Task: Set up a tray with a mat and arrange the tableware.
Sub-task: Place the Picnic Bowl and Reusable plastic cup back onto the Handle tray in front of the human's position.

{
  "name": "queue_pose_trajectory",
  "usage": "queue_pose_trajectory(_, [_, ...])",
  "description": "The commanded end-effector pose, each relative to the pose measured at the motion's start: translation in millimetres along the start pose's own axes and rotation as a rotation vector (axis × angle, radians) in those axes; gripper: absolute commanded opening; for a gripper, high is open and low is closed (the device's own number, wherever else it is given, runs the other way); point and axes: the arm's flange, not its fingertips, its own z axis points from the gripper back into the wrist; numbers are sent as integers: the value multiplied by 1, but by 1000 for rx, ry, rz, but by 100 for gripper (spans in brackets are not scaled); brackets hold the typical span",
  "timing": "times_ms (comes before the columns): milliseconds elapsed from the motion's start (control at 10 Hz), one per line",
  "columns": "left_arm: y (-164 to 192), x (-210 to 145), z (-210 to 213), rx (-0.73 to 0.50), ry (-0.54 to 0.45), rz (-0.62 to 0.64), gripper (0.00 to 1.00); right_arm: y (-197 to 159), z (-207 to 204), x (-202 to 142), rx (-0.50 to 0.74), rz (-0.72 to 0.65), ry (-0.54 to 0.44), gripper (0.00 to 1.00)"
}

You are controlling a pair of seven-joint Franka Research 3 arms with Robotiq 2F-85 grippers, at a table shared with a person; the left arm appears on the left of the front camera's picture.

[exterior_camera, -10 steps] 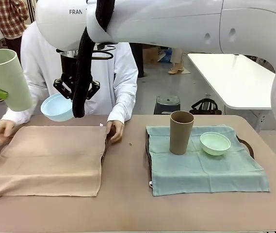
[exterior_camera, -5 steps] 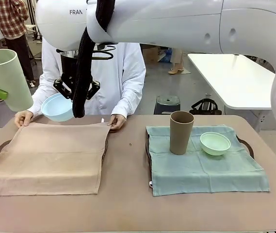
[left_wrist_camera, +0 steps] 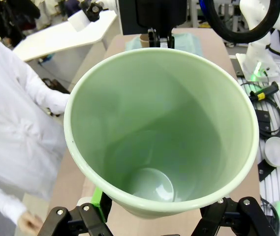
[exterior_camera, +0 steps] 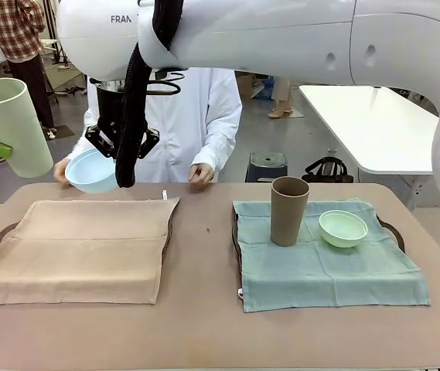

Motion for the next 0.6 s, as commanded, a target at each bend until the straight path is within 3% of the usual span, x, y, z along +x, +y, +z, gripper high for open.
queue_pose_trajectory(0, [-1, 4, 3, -5, -3, -11, 0, 1, 4, 0, 0, 1, 0, 0])
queue_pose_trajectory(500, [-1, 4, 3, -5, -3, -11, 0, 1, 4, 0, 0, 1, 0, 0])
